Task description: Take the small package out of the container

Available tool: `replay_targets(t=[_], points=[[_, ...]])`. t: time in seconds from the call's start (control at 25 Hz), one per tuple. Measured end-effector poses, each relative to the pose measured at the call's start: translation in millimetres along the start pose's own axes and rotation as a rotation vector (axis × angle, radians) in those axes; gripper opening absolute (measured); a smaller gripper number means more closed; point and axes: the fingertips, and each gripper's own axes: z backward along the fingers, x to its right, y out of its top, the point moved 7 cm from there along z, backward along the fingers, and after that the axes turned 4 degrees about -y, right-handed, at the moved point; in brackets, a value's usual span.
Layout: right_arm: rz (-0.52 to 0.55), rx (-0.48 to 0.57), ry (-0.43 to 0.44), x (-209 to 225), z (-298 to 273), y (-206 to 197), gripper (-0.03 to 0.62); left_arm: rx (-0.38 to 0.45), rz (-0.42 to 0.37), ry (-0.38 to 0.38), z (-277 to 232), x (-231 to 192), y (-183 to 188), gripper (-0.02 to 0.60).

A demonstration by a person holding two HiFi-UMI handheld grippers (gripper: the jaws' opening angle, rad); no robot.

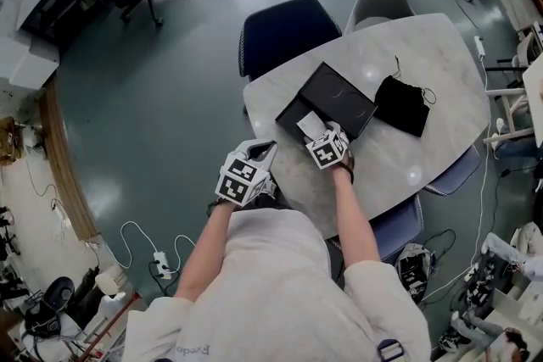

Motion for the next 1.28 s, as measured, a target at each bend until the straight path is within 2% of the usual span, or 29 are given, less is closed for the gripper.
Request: replay_targets(t=[0.72,1.28], points=[[0.003,0.072,0.002,-0.6,17.2,12.6,0.327,-0.006,0.006,-0.004,-4.2,1.3,-1.1,0.052],[-0.031,0.195,-0.014,4.3,47.1,33.2,0.327,-0.010,-0.016,-0.004,-3.5,4.9,4.0,0.052]])
